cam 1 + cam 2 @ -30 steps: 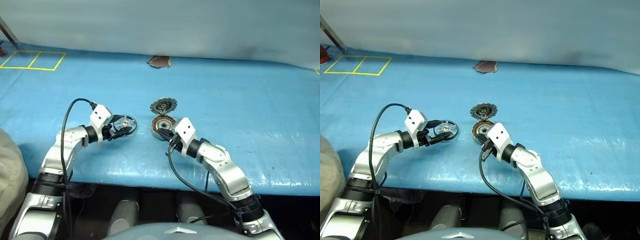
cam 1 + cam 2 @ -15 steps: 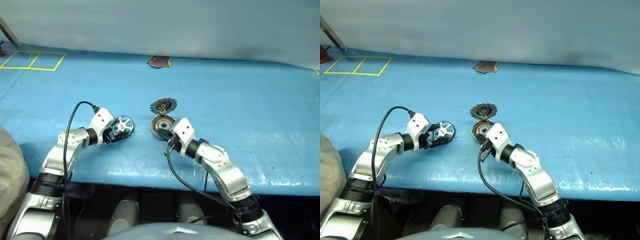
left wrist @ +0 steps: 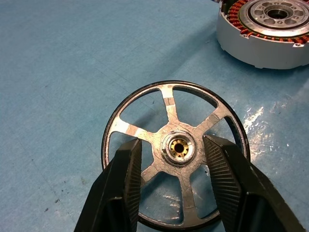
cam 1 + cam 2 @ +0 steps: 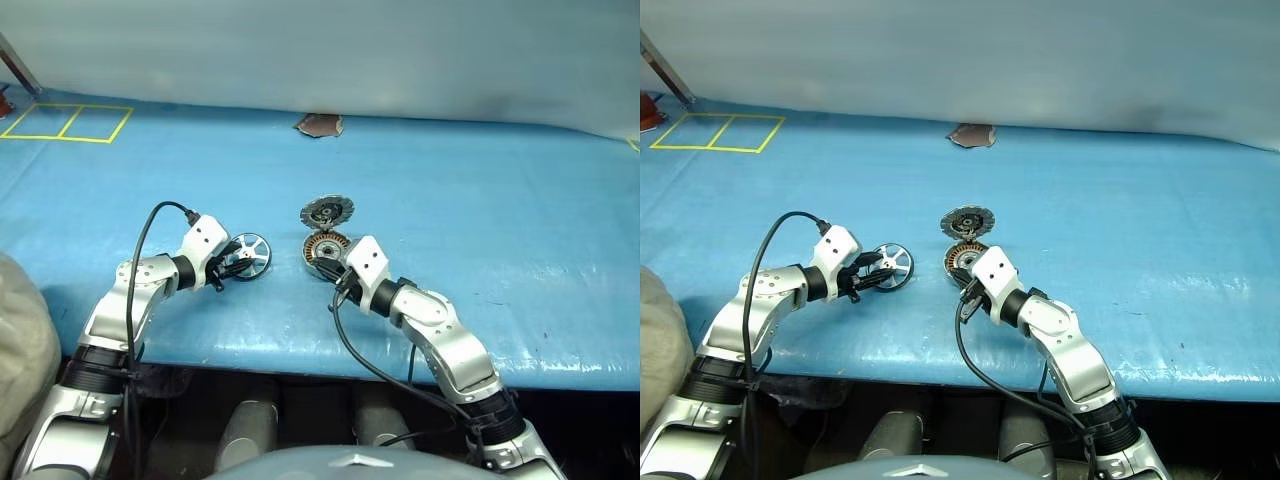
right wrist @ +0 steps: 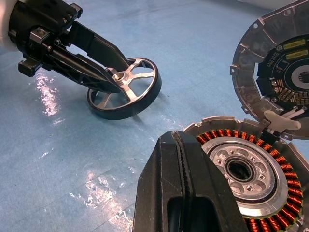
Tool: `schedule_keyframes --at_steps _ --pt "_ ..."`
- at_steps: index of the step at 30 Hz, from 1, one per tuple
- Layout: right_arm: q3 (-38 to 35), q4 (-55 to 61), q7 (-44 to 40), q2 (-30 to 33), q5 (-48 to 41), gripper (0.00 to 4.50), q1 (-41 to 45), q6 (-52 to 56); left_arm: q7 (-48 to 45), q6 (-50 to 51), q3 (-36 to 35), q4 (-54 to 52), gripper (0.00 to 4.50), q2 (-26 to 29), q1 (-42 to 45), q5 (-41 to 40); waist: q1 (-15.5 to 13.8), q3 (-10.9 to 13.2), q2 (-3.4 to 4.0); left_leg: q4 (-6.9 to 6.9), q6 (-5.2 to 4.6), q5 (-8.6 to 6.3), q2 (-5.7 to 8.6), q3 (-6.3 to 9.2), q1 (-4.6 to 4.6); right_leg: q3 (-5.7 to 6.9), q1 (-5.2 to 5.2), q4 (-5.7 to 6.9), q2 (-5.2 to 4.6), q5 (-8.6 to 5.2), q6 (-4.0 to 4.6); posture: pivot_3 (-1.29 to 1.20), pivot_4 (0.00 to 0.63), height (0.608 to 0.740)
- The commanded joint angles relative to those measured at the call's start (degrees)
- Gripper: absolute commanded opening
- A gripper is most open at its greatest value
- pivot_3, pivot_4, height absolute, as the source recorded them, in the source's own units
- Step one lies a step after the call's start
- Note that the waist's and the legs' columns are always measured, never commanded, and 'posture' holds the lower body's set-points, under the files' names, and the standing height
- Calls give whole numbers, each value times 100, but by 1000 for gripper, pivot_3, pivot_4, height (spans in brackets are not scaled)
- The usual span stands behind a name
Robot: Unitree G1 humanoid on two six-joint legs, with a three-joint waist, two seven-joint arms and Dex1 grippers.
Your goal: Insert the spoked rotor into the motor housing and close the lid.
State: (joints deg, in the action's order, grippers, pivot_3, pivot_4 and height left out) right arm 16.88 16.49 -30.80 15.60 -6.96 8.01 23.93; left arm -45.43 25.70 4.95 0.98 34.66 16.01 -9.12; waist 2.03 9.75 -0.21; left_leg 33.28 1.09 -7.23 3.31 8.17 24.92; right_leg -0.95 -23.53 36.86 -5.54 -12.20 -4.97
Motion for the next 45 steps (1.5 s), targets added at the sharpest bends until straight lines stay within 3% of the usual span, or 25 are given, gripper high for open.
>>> schedule_keyframes --at_steps 1,7,30,45 --pt "-70 169 30 -3 -24 0 -2 -110 -93 -10 2 24 1691 68 -107 6 -1 -1 2 0 0 0 0 0 0 0 0 0 0 0 0 0 150 740" --pt "-232 152 -33 94 -126 0 -118 -150 -409 -15 -273 -93 1626 82 -109 -398 -14 -1 2 0 0 0 -1 0 0 1 1 1 -2 0 0 0 150 740" --pt "-517 145 14 173 -163 0 -372 -278 -893 -30 -265 -101 1336 188 214 -511 -47 0 0 -2 0 0 1 -2 15 2 -2 -1 -2 -1 1 0 150 740" --pt "-718 -97 -209 242 -292 0 -556 -708 -1764 105 250 -118 1336 146 855 -698 -32 2 -2 -2 -2 1 10 -3 28 4 -2 0 5 0 1 0 150 740"
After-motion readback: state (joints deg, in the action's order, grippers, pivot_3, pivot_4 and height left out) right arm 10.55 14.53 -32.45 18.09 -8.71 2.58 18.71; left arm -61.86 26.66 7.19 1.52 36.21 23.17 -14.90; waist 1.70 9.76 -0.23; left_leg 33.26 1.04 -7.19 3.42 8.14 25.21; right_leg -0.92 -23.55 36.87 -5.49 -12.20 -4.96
